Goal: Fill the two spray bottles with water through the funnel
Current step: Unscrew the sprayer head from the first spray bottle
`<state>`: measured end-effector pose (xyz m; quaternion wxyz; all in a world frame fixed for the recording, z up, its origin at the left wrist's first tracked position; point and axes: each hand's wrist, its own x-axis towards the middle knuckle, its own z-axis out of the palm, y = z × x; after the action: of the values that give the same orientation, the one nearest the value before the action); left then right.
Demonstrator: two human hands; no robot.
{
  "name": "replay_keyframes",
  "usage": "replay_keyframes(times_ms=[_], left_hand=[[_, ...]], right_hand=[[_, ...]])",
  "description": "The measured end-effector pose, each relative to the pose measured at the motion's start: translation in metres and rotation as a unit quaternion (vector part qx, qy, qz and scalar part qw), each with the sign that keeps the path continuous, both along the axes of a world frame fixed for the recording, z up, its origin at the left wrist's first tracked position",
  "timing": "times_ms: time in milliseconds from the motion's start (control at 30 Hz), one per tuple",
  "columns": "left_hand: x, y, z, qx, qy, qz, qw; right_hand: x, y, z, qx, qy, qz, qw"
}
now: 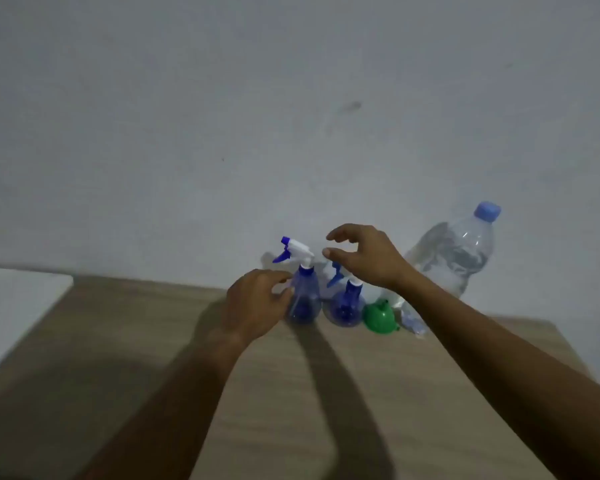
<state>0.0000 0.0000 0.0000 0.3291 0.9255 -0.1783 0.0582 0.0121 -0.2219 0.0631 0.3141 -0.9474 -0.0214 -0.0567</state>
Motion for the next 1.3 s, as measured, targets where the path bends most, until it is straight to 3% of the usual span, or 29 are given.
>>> replay_keyframes(times_ms=[133, 200, 333, 467, 533, 700, 933, 1100, 1300], left_hand=[[0.018, 0.005, -0.04, -0.07, 0.157, 0.032, 0.985], [0.026, 0.004, -0.057, -0.098, 0.191, 0.037, 0.976], [0.035, 0.002, -0.073, -0.138, 0.21, 0.018, 0.968], [0.03, 0.002, -0.08, -0.239, 0.235, -0.062, 0.94], [0.018, 0.005, -0.08, -0.271, 0.237, -0.069, 0.93], [-0.038, 0.018, -0.09, -0.298, 0.208, -0.08, 0.928], [-0.108, 0.017, -0.088, -0.294, 0.219, -0.025, 0.93], [-0.135, 0.01, -0.082, -0.272, 0.232, -0.037, 0.933], [-0.151, 0.004, -0.089, -0.257, 0.26, -0.021, 0.931]], right_hand=[[0.029, 0.021, -0.036, -0.104, -0.014, -0.025, 0.994], [0.036, 0.028, -0.051, -0.138, -0.013, -0.031, 0.99], [0.041, 0.038, -0.065, -0.174, -0.024, -0.04, 0.984], [0.029, 0.046, -0.068, -0.184, -0.028, -0.007, 0.982], [0.011, 0.048, -0.071, -0.165, -0.041, 0.016, 0.985], [-0.054, 0.051, -0.075, -0.004, 0.008, 0.1, 0.995], [-0.126, 0.046, -0.098, 0.144, 0.002, 0.105, 0.984], [-0.147, 0.041, -0.106, 0.137, -0.02, 0.113, 0.984], [-0.161, 0.044, -0.112, 0.062, -0.094, 0.078, 0.991]])
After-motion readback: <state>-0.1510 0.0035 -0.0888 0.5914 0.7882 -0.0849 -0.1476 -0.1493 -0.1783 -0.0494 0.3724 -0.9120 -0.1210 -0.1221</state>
